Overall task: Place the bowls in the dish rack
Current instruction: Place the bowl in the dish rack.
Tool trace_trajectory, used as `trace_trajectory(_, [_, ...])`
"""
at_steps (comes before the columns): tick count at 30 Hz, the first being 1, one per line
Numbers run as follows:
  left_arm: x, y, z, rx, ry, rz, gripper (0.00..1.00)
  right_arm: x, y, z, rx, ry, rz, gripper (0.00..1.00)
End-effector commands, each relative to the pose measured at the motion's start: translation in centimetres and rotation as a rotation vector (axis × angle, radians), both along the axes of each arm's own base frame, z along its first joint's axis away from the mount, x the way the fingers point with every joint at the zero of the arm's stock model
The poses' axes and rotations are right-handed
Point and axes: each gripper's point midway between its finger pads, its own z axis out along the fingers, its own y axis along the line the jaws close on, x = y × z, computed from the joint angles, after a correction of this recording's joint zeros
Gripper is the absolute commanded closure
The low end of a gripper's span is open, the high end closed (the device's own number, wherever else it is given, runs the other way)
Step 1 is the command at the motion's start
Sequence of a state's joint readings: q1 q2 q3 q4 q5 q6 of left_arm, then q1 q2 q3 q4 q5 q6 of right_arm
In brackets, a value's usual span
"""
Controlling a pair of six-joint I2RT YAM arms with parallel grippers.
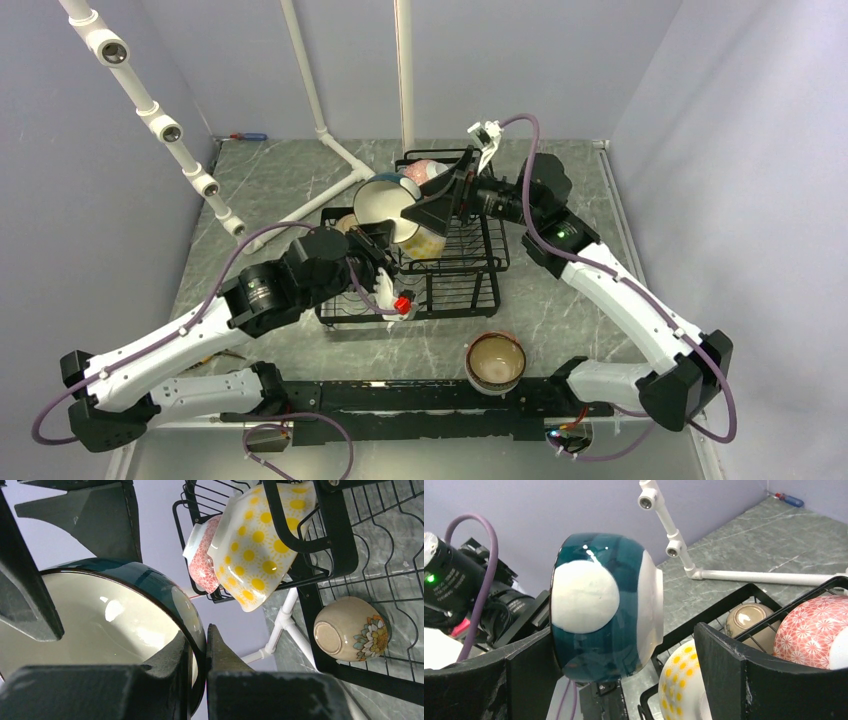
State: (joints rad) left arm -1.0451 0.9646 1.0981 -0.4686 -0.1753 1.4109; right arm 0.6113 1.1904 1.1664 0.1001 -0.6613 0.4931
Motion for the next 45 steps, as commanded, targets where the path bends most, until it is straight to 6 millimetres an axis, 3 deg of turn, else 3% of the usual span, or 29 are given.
trace_trajectory(1, [0.6, -0.1, 5.6, -0.105, -0.132, 0.017, 0.97, 0.7, 0.5, 2.9, 0.061, 0.016, -0.025, 0.01])
trace_trajectory(9, [1.5, -0.3, 5.9, -0.074, -0.174, 0.044, 0.97, 0.4, 1.5, 2.3, 0.043, 0.043, 0.022, 0.11])
trace_trajectory(18, [1.1, -0.7, 7.3, -0.123, -0.179, 0.020, 0.97, 0.6, 1.9, 1.4, 0.008, 0.054, 0.028, 0.05])
trace_trajectory(22, [0.9, -0.7, 7.0, -0.119, -0.163, 0.012, 0.97, 0.3, 1.8, 1.5, 0.018, 0.044, 0.037, 0.15])
trace_trajectory(28, [1.0, -0.7, 6.3, -0.110, -0.139, 0.020, 0.97, -0.3, 1.5, 2.3, 0.043, -0.004, 0.054, 0.44])
trace_trajectory(31, [0.9, -0.6, 6.1, -0.110, -0.131, 0.019, 0.97, -0.3, 1.5, 2.2, 0.040, -0.009, 0.052, 0.70])
trace_trajectory(35, [0.7, -0.7, 5.8, -0.109, -0.114, 0.011, 0.97, 0.2, 1.4, 1.8, 0.025, -0.006, 0.023, 0.98])
trace_trajectory(41, [0.2, -0.8, 5.0, -0.123, -0.067, -0.010, 0.79, 1.5, 0.6, 1.4, 0.009, -0.029, -0.068, 1.00])
trace_trajectory(45, [-0.7, -1.0, 4.8, -0.162, -0.010, -0.041, 0.58, 2.2, -0.3, 1.6, 0.014, -0.057, -0.124, 1.00])
